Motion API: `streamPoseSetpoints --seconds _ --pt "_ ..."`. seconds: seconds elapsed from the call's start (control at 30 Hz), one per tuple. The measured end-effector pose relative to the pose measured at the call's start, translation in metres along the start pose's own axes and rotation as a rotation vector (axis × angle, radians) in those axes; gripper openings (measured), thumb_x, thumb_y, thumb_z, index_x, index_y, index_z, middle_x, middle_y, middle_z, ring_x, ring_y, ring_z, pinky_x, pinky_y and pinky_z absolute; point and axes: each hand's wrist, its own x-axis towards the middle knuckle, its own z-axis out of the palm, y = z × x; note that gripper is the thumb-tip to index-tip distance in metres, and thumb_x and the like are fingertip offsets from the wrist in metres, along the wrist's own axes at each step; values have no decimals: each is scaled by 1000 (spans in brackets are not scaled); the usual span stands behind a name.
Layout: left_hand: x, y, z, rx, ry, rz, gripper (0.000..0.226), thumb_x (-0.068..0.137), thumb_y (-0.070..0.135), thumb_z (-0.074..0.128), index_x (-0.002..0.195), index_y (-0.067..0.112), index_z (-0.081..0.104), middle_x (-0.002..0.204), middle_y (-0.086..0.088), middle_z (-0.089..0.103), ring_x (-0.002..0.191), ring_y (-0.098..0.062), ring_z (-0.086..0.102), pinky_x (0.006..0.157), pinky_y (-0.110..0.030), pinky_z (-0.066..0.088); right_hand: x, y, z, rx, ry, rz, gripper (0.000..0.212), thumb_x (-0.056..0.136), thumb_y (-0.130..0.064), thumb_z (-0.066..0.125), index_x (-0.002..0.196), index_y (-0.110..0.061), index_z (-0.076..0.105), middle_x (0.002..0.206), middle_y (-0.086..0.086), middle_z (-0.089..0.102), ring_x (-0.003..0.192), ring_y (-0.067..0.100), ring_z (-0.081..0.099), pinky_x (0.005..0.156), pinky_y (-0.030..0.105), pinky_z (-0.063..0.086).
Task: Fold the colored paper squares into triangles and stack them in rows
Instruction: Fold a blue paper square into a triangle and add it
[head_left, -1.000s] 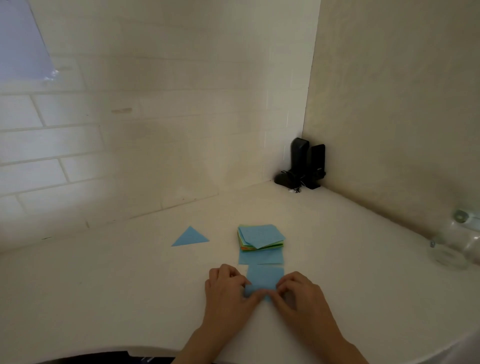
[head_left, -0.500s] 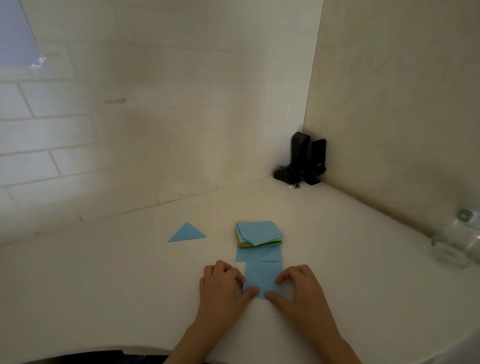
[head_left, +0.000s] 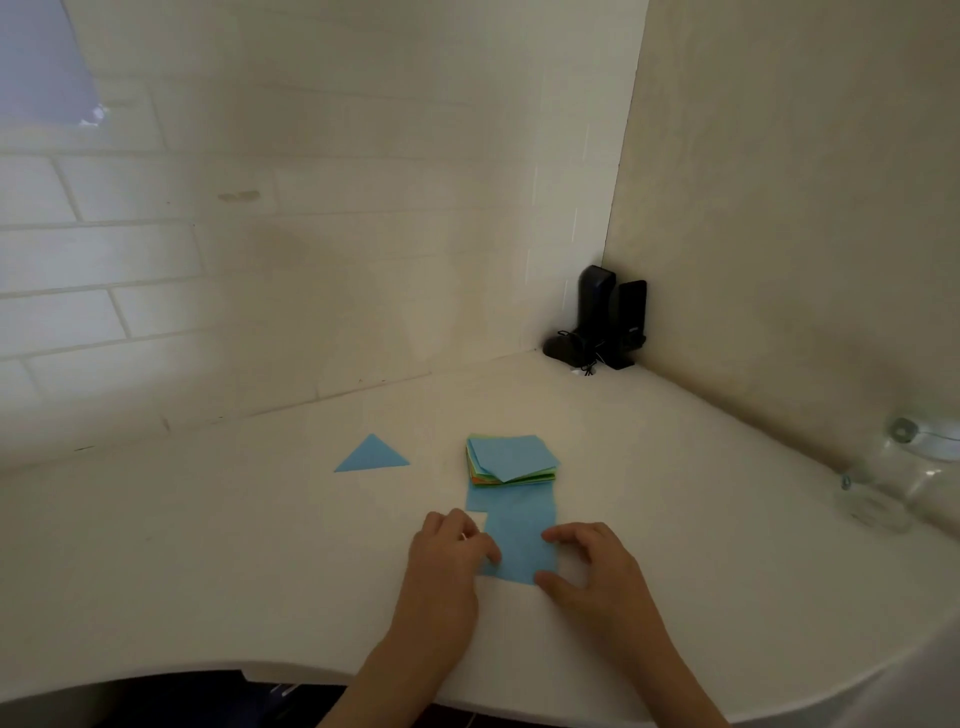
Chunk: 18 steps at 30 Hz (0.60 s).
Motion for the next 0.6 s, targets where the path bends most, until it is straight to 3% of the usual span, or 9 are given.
streamPoseSetpoints --seconds 0.1,0.2,0.3,0.37,0.5,0.6 --pt "-5 14 4 5 -53 30 31 75 10 43 92 20 67 91 3 57 86 -14 48 68 -32 47 -2 -5 -1 -35 -2 11 37 62 -32 71 98 -26 62 98 -12 58 93 1 55 82 2 34" --pt "-7 21 7 30 -81 76 37 82 34 32 94 19 64 94 4 55 87 -14 48 68 -33 50 -3 -9 0 -46 -7 23 39 66 -42 64 102 -28 63 99 -15 58 94 1 52 83 3 33" --pt "-6 27 4 123 -148 60 55 76 61 30 104 23 58 103 7 48 95 -11 43 80 -27 42 -1 -13 -7 1 -42 110 30 80 -14 63 107 -25 65 95 -12 58 79 -4 50 75 -1 35" --pt "-5 31 2 197 -152 49 65 67 73 31 103 25 56 101 8 48 93 -11 43 78 -24 38 -1 -13 -10 -6 -75 140 34 82 -5 56 107 -25 67 92 -7 60 68 -4 48 66 0 37" --pt "-8 38 6 251 -54 53 53 62 73 43 81 26 58 82 6 53 75 -15 50 63 -28 41 -3 -18 -13 -95 -118 132 36 80 -4 55 110 -20 68 106 -4 66 95 8 60 76 3 34" --pt "-11 40 11 241 17 64 33 70 60 46 73 28 55 76 7 54 67 -14 53 56 -29 44 -8 -21 -15 -123 -123 111 29 79 -9 61 104 -20 71 104 -5 69 97 8 62 88 8 39"
